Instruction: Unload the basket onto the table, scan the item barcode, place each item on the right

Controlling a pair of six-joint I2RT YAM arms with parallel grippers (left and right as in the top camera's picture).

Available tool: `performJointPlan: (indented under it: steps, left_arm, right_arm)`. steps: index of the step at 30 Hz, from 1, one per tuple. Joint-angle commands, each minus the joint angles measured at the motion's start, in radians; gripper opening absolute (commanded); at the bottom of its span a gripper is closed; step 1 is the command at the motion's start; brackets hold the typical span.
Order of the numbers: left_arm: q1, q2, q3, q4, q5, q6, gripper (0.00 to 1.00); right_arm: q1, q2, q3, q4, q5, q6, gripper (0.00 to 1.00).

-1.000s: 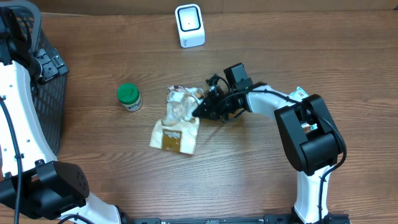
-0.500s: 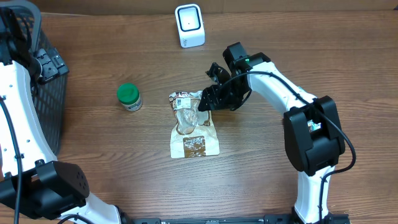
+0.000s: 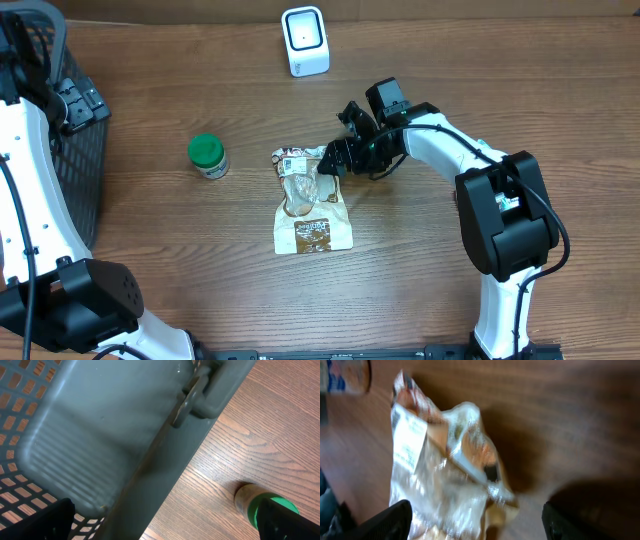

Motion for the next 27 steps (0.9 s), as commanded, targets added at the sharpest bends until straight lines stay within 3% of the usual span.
performJointPlan:
  steps: [1,8,18,21,27]
  left_arm:
    - [-0.009,0.010,-0.002,0.000,-0.002,0.015,1.00]
    - [-0.009,0.010,-0.002,0.000,-0.002,0.015,1.00]
    - [-0.009,0.010,-0.002,0.000,-0.002,0.015,0.99]
    - [-0.009,0.010,-0.002,0.000,-0.002,0.016,1.00]
    - [-0.009,0.010,-0.002,0.000,-0.002,0.015,1.00]
  right_arm:
    - [-0.013,-0.024,-0.049,0.078,-0.039,0.064,0.84]
    - [-0.003,-0.024,-0.132,0.296,-0.109,0.209,0.79]
    - [0.010,0.011,-0.181,0.375,-0.193,0.278,0.75]
    - [0.024,0.055,-0.181,0.408,-0.239,0.303,0.68]
    - [0.026,0.088,-0.181,0.430,-0.249,0.333,0.41]
